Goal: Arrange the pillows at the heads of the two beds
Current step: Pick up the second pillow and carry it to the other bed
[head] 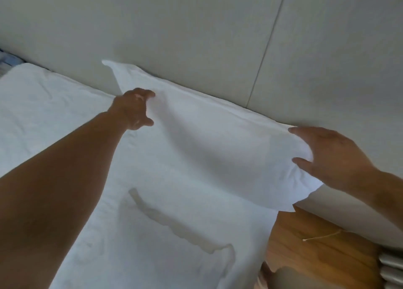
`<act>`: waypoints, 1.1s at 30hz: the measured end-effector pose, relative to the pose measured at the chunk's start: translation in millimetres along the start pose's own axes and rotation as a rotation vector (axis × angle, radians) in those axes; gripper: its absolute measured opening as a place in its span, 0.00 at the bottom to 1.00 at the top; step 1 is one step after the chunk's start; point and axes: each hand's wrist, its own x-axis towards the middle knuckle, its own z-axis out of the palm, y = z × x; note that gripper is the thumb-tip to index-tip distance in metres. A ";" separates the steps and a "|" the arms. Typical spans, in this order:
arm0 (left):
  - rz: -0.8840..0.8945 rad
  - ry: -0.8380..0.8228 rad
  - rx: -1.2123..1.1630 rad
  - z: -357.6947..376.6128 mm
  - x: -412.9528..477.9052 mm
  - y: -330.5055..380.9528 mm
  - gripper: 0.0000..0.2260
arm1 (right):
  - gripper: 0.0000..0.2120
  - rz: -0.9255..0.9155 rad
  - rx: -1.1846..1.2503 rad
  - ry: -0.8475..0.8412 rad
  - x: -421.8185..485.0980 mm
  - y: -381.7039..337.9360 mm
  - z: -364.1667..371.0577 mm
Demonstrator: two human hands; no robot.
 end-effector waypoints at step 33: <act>-1.652 0.457 -2.016 342.6 -577.9 272.6 0.28 | 0.27 -0.855 0.054 -0.878 -128.6 -160.9 165.1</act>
